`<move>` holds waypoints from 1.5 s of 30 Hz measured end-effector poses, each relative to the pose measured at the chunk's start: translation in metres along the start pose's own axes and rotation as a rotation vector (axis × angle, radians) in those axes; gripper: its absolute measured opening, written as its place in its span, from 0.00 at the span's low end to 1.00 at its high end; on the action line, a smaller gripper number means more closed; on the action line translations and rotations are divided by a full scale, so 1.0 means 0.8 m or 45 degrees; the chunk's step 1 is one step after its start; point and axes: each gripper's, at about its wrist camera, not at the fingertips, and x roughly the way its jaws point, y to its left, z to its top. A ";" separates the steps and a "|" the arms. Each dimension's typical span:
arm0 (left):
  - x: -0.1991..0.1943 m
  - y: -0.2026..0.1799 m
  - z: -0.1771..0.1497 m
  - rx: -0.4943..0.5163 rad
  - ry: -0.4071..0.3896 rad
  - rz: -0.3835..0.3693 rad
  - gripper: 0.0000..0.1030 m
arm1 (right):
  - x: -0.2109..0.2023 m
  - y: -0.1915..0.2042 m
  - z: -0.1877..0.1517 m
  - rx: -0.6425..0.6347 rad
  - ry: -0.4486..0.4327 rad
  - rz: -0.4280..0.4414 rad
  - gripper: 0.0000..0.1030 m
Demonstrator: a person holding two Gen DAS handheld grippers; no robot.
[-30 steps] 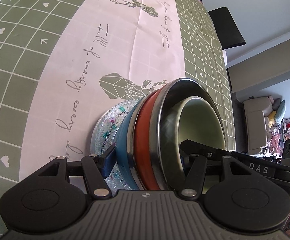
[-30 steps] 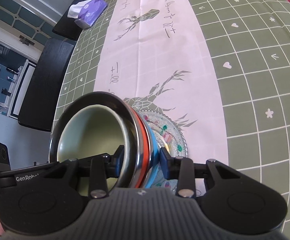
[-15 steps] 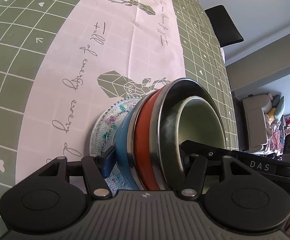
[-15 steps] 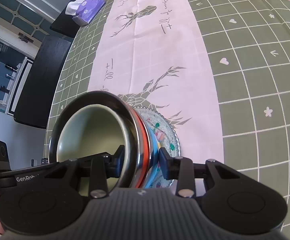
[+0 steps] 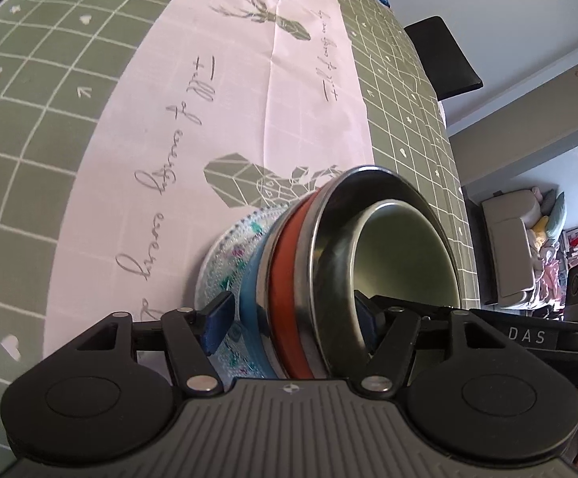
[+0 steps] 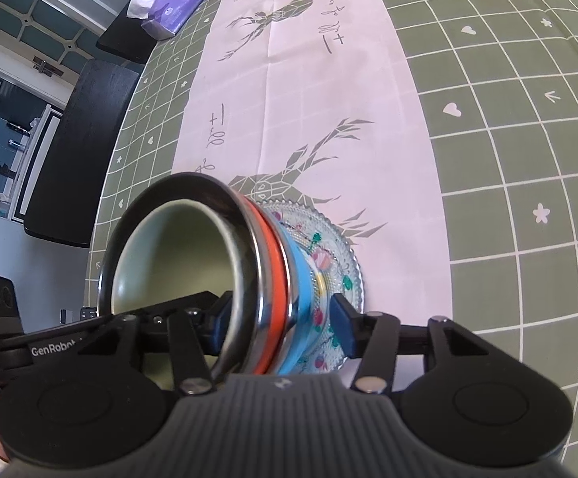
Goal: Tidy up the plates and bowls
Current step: 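Lower the bowl stack onto the glass plate with both tools, then open both tools and withdraw them up from the bowl stack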
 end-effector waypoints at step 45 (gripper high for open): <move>-0.158 -0.158 -0.185 0.880 -1.062 0.554 0.91 | -0.191 0.075 -0.224 -0.742 -1.085 -0.345 0.97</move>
